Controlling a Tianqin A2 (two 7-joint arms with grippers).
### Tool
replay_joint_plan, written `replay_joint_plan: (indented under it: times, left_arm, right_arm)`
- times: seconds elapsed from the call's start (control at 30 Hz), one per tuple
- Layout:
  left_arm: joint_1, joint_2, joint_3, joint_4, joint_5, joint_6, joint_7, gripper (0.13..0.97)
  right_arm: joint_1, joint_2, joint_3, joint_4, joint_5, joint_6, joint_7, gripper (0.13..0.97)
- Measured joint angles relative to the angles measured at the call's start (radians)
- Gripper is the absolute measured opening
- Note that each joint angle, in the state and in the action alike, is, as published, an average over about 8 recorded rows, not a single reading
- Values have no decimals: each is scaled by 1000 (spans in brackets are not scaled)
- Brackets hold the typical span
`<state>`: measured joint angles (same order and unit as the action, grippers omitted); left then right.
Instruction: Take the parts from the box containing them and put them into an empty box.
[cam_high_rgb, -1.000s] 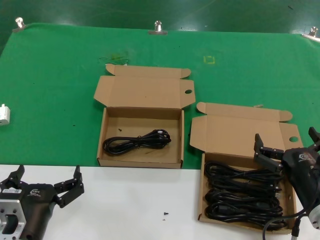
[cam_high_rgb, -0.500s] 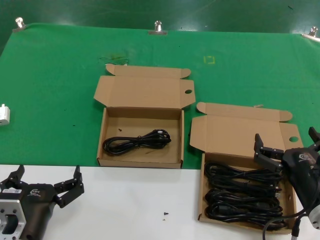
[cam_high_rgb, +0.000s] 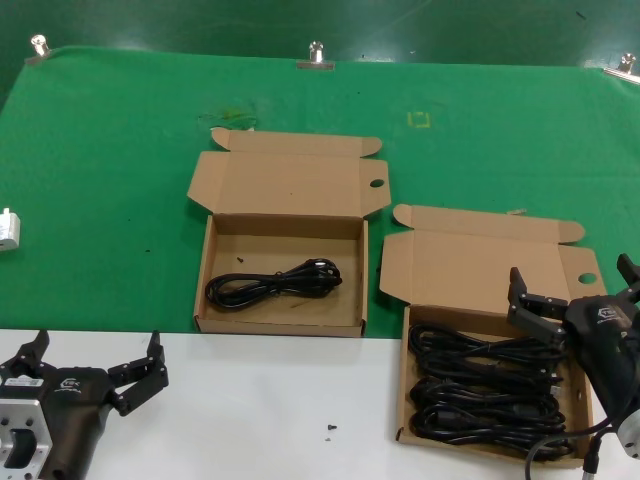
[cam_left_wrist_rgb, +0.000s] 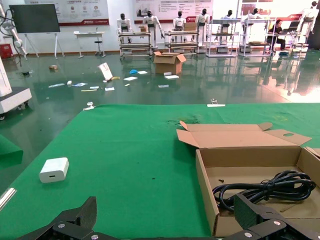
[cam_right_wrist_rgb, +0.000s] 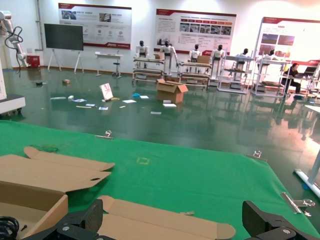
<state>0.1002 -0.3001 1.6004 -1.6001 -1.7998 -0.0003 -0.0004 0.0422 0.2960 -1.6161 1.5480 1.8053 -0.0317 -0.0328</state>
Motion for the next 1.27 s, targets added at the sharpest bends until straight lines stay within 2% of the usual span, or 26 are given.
replay_joint_plan:
  times: [1.27]
  left_arm:
    - [0, 0, 0, 0, 0, 0, 0, 966]
  right_arm:
    - [0, 0, 0, 0, 0, 0, 0, 966]
